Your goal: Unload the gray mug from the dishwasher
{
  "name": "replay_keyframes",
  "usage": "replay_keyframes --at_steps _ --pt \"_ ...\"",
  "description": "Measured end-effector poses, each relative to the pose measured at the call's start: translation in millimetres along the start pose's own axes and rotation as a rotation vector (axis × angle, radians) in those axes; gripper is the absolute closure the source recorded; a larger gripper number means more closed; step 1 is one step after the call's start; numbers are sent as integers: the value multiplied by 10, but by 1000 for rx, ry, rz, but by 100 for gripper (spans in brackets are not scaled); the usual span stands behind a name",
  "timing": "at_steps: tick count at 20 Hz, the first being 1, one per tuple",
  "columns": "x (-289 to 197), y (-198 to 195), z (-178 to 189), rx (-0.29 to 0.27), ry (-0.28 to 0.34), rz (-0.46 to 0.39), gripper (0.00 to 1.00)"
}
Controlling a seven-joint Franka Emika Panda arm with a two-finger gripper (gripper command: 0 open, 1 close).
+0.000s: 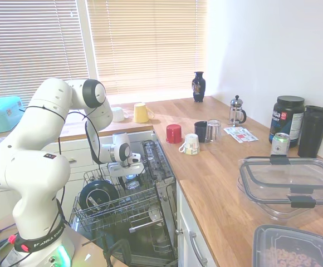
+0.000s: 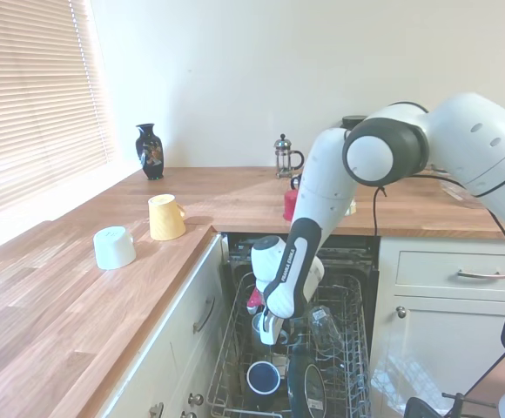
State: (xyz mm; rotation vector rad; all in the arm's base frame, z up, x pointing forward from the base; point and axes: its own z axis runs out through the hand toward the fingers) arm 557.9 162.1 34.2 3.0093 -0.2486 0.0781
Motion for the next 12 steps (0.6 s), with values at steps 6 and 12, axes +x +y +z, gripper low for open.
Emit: replay_keyframes --at_steps 6,12 --pt "8 -4 -7 -3 8 -3 100" --pt "27 26 -8 -7 13 -1 100"
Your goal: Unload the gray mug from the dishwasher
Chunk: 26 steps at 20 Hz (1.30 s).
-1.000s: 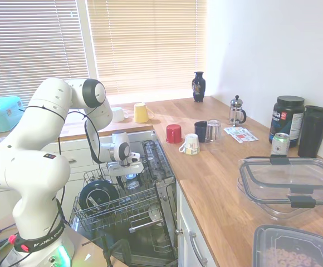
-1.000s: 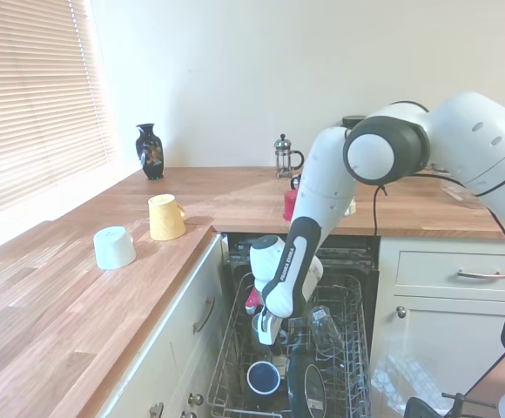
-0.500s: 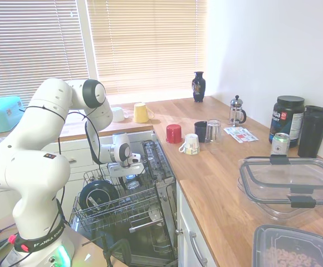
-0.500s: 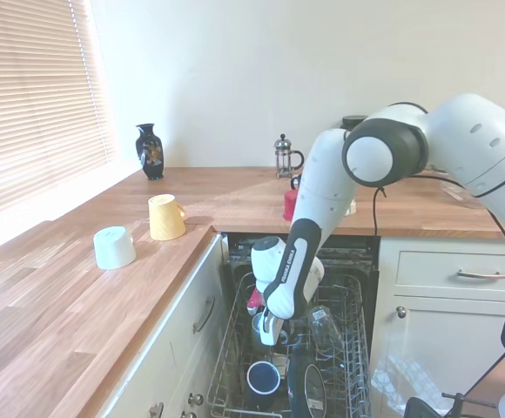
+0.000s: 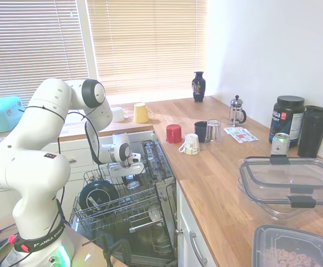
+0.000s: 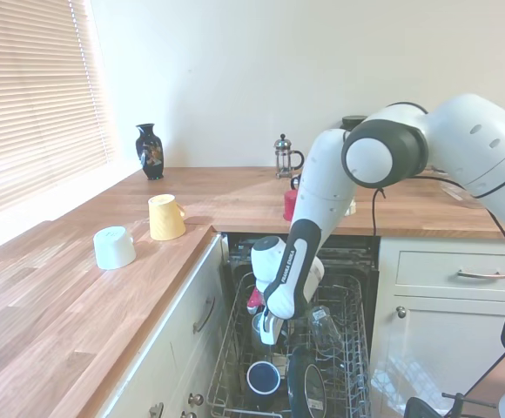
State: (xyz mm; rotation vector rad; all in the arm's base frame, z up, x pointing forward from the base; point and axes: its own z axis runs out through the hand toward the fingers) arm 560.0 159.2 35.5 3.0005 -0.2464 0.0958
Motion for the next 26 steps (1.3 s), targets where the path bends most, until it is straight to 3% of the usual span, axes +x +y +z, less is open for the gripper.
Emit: replay_keyframes --at_steps 18,26 --pt "-53 4 -11 -4 29 -10 100" --pt "-225 6 -629 -1 80 -17 100"
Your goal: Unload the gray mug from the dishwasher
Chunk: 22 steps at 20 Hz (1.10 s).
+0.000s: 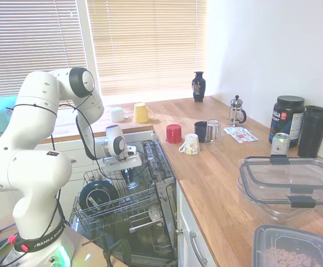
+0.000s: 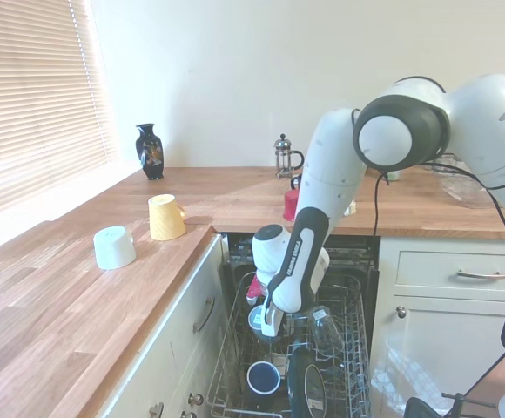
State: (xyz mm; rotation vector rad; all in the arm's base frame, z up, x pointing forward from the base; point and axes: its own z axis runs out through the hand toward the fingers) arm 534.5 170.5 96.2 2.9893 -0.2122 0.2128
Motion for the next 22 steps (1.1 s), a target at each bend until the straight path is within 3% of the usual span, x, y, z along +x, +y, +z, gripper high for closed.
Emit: replay_keyframes --at_steps 7,17,22 --pt "-114 307 -703 3 41 18 100" --pt "177 1034 -2498 90 110 154 100" --pt "108 1510 -2688 126 95 270 100"
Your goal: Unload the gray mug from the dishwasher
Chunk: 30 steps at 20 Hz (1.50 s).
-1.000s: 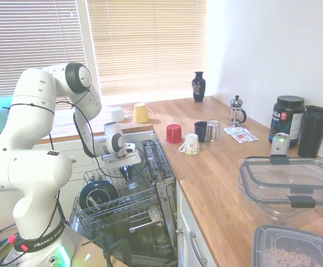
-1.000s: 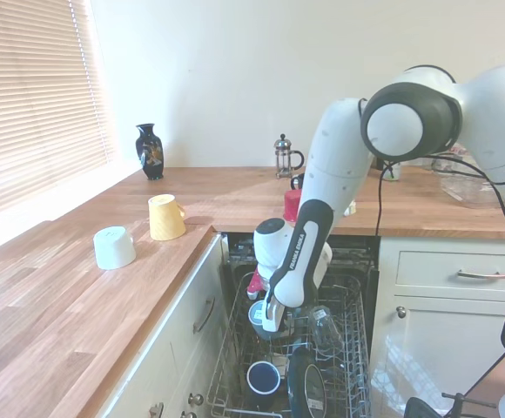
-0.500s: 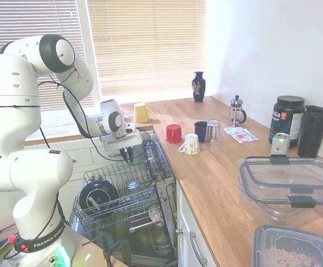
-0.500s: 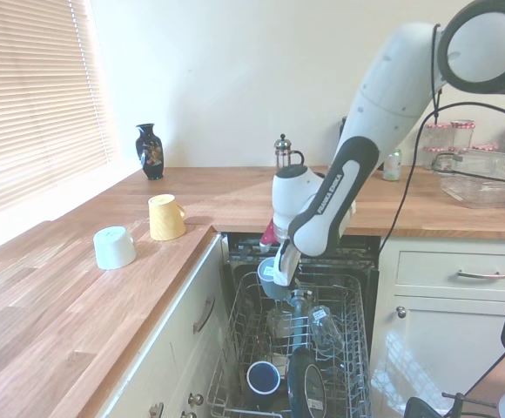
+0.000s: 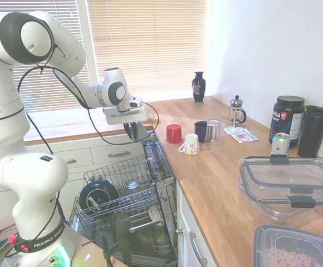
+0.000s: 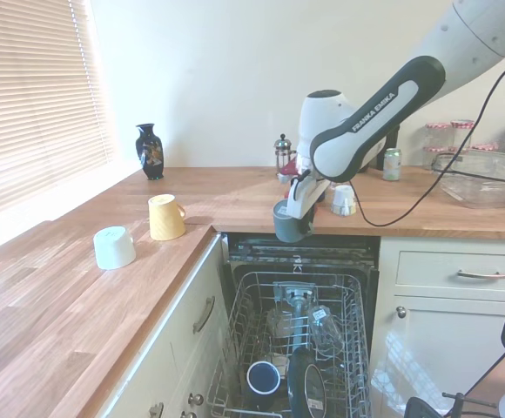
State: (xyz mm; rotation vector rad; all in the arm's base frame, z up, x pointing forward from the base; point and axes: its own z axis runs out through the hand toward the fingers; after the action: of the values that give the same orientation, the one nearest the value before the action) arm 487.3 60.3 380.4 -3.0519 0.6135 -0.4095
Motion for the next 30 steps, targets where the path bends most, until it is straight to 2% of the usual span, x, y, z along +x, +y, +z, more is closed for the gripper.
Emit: replay_keyframes --at_steps 5,10,18,30 --pt "179 629 -48 16 -31 119 100" --pt "398 1181 -46 -7 -64 210 100" --pt "732 1304 295 -50 -97 233 100" --pt "1281 1275 407 -72 -110 249 100"
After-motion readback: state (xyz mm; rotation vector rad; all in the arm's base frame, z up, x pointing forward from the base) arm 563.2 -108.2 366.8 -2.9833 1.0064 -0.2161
